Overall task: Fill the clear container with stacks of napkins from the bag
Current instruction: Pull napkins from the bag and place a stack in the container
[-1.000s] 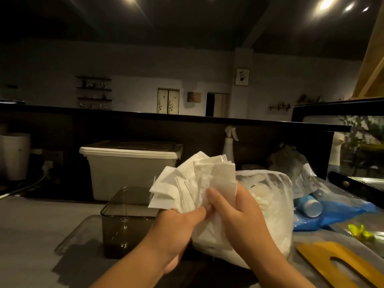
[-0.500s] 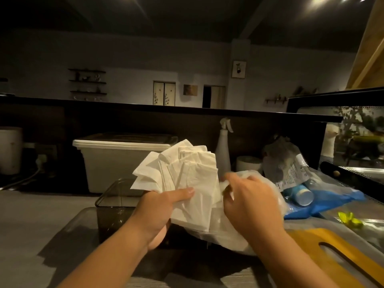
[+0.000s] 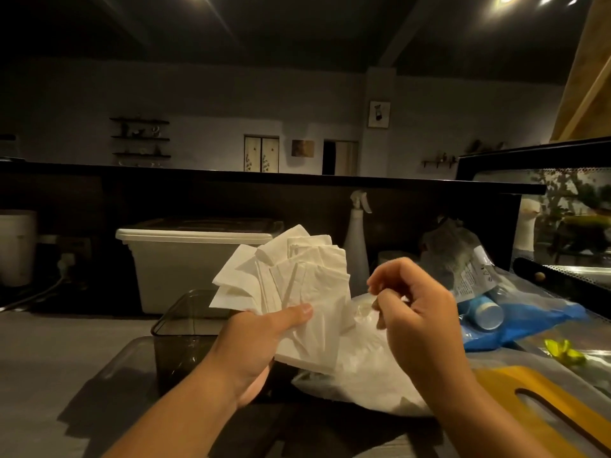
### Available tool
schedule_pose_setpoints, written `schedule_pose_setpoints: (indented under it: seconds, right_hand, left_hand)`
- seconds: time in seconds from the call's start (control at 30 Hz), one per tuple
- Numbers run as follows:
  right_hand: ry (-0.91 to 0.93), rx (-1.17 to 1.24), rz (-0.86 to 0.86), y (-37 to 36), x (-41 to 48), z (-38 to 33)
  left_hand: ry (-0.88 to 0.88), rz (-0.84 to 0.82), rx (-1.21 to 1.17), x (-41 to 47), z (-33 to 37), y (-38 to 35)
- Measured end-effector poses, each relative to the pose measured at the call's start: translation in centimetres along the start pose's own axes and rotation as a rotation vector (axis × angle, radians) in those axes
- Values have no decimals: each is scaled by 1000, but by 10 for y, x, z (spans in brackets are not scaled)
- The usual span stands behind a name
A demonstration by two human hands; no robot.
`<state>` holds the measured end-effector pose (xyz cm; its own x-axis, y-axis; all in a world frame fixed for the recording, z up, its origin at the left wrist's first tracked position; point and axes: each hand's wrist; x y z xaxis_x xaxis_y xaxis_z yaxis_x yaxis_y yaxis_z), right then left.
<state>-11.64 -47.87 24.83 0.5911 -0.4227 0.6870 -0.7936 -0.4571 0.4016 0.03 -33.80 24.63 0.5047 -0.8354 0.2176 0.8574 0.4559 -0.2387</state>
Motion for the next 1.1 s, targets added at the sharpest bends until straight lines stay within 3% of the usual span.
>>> schedule_pose_setpoints:
  seconds: [0.1,0.27,0.43,0.67,0.87,0.97,1.1]
  right_hand:
    - [133,-81,-48,-4,-2,-4]
    - [61,-242,-182,-16,-5,6]
    - [26,-136,-116,-20,-6,10]
    - [154,-283,-31,-22,-8,7]
    - [-31,184,-214,-21,10,1]
    - [-147,402,-210,-26,9,5]
    - [-178,509,-140,-26,-6,11]
  left_hand:
    - [21,-17,15,0,-4,-1]
    - [62,-32,19,0,-10,-4]
    - [60,-79,-27,0,-9,-6]
    - [17,-37,-68,1,-4,-7]
    - [18,-27,-54,0,0,-6]
    - [6,-18,-45,0,2,-4]
    - [39,-17,-45,3,-3,-1]
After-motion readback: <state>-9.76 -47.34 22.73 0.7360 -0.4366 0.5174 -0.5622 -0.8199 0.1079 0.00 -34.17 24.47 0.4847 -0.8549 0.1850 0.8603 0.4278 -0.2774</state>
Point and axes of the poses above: each hand's wrist, its own x-axis towards the middle knuckle, its own y-axis out of the back of the hand, z = x × y, and after that the axes turned 14 degrees about -z, right-handed
